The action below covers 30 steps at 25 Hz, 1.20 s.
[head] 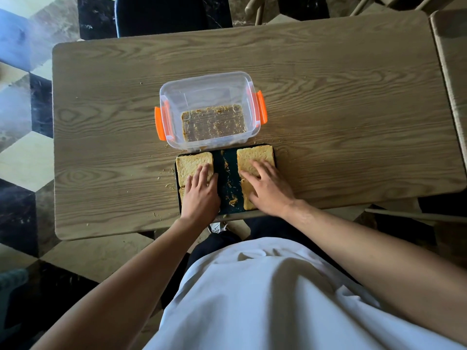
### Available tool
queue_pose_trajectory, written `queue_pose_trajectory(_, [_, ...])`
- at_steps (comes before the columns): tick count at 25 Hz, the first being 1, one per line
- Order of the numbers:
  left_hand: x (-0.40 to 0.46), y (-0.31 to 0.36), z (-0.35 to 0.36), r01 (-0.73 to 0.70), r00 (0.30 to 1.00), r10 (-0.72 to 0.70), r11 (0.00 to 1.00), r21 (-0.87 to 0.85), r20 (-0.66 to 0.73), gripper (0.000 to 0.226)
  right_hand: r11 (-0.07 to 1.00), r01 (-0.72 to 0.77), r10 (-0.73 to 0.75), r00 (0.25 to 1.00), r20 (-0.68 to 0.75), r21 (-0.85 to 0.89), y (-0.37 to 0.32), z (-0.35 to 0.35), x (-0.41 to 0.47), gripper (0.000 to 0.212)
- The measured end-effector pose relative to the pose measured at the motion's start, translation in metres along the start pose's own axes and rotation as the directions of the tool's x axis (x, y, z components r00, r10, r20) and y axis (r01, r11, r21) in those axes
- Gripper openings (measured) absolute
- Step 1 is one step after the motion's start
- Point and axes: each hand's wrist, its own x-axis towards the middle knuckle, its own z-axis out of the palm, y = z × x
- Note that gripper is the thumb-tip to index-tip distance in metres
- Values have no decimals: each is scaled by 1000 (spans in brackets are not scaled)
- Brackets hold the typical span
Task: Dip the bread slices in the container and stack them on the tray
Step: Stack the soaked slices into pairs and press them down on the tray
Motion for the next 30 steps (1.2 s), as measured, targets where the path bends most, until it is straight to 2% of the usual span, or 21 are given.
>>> queue_pose_trajectory(8, [-8, -8, -5, 24, 1000, -26, 995, -93, -14, 63, 999, -22, 20, 997, -73, -29, -17, -4, 9, 68])
queue_pose_trajectory(11, [-6, -20, -12, 27, 1000, -28, 997, -66, -13, 66, 996, -79, 78, 997, -12, -30, -13, -5, 12, 72])
queue_pose_trajectory(14, [-7, -31, -17, -27, 999, 27, 1000, -12, 28, 70, 978, -203, 206, 976, 74, -50, -11, -7, 9, 75])
queue_pose_trajectory(17, [-9, -38, -18, -61, 995, 56, 996, 57, 86, 76, 965, -261, 263, 962, 77, -36, -21, -7, 4, 75])
queue_pose_trajectory(22, [-7, -32, -23, -22, 995, 17, 998, 50, 102, 84, 968, -251, 250, 964, 86, -5, -31, -18, 1, 75])
queue_pose_trajectory(30, [-25, -16, -18, 117, 989, -117, 993, 2, 90, 86, 980, -196, 195, 966, 169, -13, -14, -18, -7, 76])
